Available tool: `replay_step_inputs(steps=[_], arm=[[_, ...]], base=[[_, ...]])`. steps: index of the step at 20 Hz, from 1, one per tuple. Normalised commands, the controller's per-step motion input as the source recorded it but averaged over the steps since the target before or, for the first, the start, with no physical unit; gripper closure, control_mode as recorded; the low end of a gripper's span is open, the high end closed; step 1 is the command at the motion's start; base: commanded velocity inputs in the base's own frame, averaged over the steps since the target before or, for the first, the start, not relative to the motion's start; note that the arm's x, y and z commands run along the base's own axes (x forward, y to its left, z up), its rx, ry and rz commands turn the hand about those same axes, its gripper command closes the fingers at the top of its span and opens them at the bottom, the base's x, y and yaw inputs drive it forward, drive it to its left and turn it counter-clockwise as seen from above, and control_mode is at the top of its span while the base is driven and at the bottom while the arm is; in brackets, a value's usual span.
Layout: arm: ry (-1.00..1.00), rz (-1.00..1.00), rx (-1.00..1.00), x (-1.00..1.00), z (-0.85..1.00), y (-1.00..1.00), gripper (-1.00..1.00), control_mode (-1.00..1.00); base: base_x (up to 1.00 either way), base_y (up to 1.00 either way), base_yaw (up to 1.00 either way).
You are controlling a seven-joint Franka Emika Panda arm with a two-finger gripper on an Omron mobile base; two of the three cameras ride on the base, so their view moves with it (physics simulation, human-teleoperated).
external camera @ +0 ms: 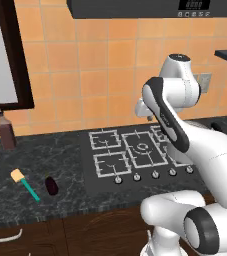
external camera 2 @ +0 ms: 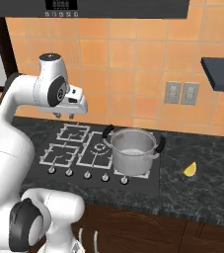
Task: Put the eggplant and lemon wedge in the pot. Retrieve the spatula and lightly stir the vegetables in the pot.
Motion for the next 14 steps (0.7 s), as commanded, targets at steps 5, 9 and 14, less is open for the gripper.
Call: replay_step_inputs(steps=[5,9,14], arm=[[0.00,0.00,0.00,0.00,0.00,0.00,-1.00,1.00],[0.00,0.00,0.00,0.00,0.00,0.00,-1.00,1.00],[0.00,0.00,0.00,0.00,0.00,0.00,-1.00,1.00]], base=[[0.00,-0.07,0.00],[0.00,-0.89,0.00],[0.02,-0.99,0.00]])
